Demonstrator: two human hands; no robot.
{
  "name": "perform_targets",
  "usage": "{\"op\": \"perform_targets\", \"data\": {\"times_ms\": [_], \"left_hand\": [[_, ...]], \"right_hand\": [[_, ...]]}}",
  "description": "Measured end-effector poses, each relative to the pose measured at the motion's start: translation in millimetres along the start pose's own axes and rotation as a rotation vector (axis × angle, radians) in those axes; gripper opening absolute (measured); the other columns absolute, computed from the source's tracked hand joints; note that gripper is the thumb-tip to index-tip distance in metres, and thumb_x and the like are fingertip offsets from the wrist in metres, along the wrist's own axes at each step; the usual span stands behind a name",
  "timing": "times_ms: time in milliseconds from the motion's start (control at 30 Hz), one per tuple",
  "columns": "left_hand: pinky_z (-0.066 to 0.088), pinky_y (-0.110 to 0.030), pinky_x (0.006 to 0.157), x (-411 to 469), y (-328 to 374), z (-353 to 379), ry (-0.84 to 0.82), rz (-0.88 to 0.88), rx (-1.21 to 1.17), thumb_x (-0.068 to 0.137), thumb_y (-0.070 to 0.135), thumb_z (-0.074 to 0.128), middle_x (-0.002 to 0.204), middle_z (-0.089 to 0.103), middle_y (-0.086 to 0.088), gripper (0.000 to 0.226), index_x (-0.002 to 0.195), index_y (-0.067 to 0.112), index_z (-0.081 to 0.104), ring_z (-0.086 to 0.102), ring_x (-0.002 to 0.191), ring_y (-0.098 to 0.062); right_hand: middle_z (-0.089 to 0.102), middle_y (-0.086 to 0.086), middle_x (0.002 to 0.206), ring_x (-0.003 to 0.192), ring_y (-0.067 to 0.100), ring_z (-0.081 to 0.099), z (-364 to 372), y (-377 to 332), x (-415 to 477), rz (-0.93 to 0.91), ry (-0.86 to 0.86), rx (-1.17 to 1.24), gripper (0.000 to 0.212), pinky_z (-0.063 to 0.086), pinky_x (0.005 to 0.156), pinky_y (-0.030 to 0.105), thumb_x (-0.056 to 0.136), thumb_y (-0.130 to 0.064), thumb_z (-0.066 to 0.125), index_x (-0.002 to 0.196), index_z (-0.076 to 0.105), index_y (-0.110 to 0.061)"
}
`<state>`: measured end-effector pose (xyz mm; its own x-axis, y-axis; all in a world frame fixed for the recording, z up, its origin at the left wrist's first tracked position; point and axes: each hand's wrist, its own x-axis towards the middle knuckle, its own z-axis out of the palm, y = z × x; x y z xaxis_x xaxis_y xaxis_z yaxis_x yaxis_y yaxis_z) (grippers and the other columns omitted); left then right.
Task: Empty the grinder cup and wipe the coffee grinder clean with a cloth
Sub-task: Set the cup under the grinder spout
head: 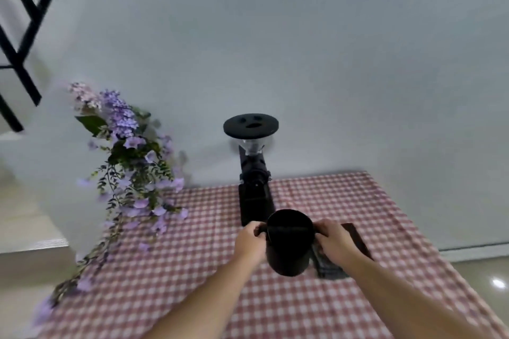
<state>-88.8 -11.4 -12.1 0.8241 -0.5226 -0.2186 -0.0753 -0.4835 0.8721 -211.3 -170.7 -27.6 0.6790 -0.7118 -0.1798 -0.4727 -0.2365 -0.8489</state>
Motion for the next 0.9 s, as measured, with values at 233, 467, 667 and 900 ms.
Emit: {"op": "perform_targets", "data": {"times_ms": [233, 467, 667, 900], "left_hand": [[0.047, -0.019, 0.065, 47, -54, -61, 0.031, -0.051, 0.101, 0.097, 0.009, 0.051, 0.110, 0.068, -0.002, 0.027, 0.119, 0.017, 0.064, 0.062, 0.090, -0.015], [0.045, -0.013, 0.076, 64, -67, -53, -0.059, 0.043, 0.188, 0.095, 0.012, 0.057, 0.124, 0.062, 0.007, 0.032, 0.125, 0.025, 0.060, 0.058, 0.102, -0.007], [0.044, -0.014, 0.077, 64, -63, -56, -0.056, 0.037, 0.143, 0.094, 0.013, 0.055, 0.122, 0.061, 0.007, 0.028, 0.118, 0.026, 0.060, 0.056, 0.102, -0.005], [0.044, -0.017, 0.087, 63, -6, -29, 0.112, 0.385, 0.327, 0.092, 0.011, 0.054, 0.116, 0.053, 0.013, 0.024, 0.110, 0.025, 0.060, 0.049, 0.107, -0.003]], "right_hand": [[0.065, 0.007, 0.094, 0.077, 0.018, 0.060, 80, -39, 28, 0.031, -0.057, -0.079, 0.027, 0.046, 0.059, 0.022, 0.089, 0.006, 0.045, 0.104, 0.060, -0.012], [0.070, 0.008, 0.097, 0.083, 0.021, 0.064, 80, -30, 50, 0.088, -0.052, -0.150, 0.031, 0.050, 0.060, 0.024, 0.089, 0.009, 0.042, 0.094, 0.062, -0.014], [0.068, -0.004, 0.094, 0.079, 0.018, 0.064, 74, -24, 58, 0.104, -0.139, -0.138, 0.032, 0.052, 0.063, 0.030, 0.087, 0.003, 0.049, 0.089, 0.060, -0.027], [0.063, -0.001, 0.114, 0.092, 0.014, 0.057, 30, -15, 70, 0.028, -0.106, -0.204, 0.024, 0.045, 0.070, 0.020, 0.093, -0.009, 0.047, 0.111, 0.060, -0.017]]}}
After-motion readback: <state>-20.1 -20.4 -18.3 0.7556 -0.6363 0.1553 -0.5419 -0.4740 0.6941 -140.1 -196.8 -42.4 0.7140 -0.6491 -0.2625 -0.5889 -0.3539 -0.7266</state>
